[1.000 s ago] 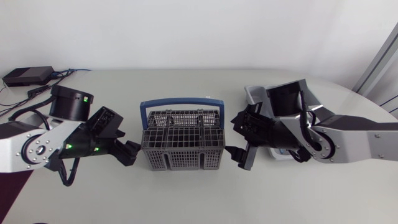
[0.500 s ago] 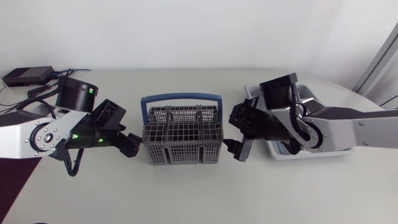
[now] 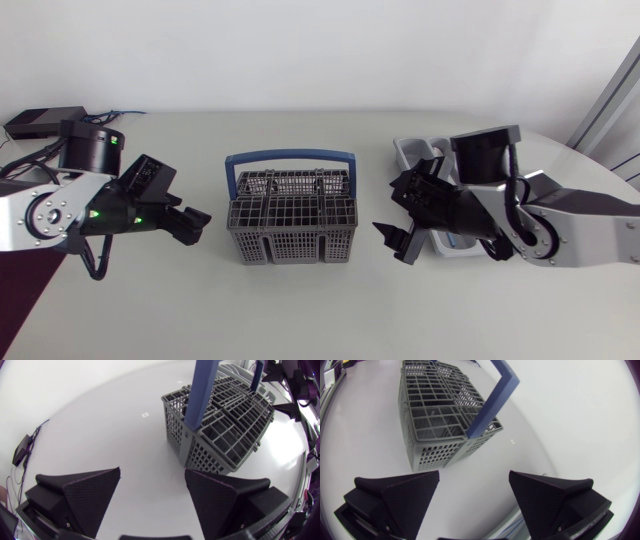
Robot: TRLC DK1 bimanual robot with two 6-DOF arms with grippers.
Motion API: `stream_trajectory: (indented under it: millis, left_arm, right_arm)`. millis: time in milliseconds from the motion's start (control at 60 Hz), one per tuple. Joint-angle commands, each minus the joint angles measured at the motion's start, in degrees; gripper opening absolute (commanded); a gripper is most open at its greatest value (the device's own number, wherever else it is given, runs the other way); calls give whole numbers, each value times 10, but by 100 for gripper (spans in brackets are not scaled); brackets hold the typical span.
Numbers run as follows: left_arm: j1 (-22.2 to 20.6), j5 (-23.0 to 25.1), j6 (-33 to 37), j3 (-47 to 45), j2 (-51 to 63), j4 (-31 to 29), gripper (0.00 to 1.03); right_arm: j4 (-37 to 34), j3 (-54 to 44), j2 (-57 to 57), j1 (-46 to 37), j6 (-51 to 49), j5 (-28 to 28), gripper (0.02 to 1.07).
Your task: Unload the cutlery basket into the drawer organizer.
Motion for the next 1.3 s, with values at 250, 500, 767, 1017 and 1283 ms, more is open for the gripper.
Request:
stream_trajectory:
  millis: [250,500,767,1017,1283]
  left_arm:
    - [46,11,8,-21,-83,-16,99]
    - [58,11,-23,-27,-109,-14,99]
    - [65,11,-41,-56,-150,-8,99]
    - [74,11,-77,-111,-235,33,99]
    - [111,11,-110,-164,-319,73,99]
  right_arm:
    - [61,-65,-116,-75,3,46,102]
    - [57,-72,-165,-125,92,50,102]
    - [84,-110,-260,-134,154,145,102]
    - [73,-142,-324,-140,188,142,102]
    - [70,-196,-445,-158,258,152,102]
